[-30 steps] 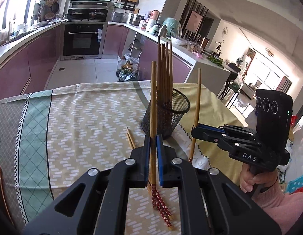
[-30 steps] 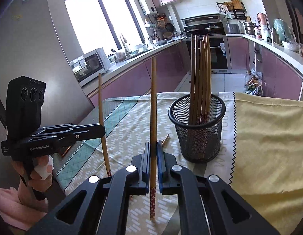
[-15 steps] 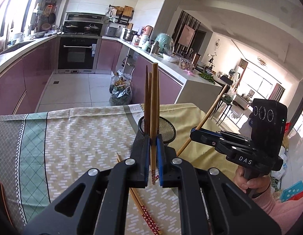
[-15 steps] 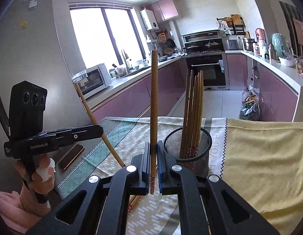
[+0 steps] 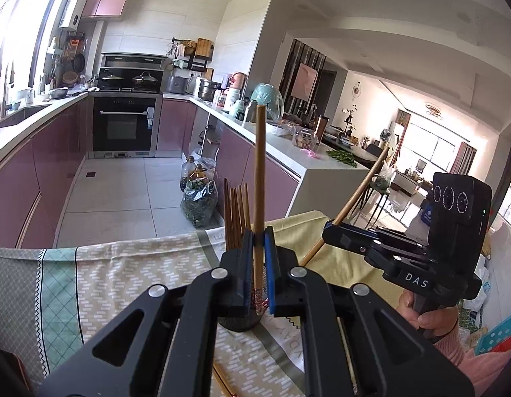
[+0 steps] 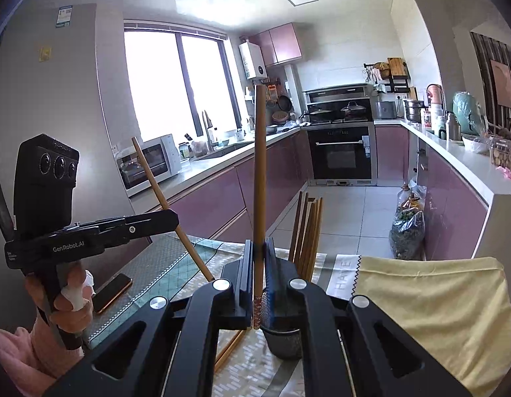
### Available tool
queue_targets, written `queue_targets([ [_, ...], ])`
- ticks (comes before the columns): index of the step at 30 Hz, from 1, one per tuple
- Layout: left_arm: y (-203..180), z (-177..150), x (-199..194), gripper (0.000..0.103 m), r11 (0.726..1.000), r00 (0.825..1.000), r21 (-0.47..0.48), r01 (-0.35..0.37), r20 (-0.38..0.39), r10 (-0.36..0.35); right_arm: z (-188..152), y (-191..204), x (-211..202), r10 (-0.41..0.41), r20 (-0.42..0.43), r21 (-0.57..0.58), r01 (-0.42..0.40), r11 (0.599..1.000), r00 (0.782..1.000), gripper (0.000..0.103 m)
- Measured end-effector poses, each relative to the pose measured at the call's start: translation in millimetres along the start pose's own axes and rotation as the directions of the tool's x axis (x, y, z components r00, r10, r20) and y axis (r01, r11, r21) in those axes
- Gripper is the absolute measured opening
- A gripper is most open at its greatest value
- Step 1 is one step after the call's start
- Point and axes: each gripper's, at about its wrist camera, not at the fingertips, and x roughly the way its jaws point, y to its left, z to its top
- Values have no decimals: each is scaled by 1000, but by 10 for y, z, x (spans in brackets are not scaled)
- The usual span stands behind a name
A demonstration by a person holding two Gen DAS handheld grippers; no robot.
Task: Organize utensils
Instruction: 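Raise both chopsticks upright and bring them above the mesh cup, then drop both chopsticks into the mesh cup by opening both tools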
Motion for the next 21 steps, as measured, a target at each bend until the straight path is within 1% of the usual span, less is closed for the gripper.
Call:
queue_targets([
  [4,-55,101,105,7,1000,1000,23,-20,0,20,50,-49,53,-17,0,-5,17,1000,1000,6],
  [10,-82,97,379,7,996,995,52,-76,-56,79,51,-148,216,-33,-35,4,33,999,999,6],
  [16,-38,10,663,7,995,983,78,-59,-166,72,-3,-182,476,-43,-124,5,44,999,991,6],
  [21,-5,-64,820,7,992,970,107,-71,-224,93,-97,-210,680,-44,-210,11,47,999,977,6],
])
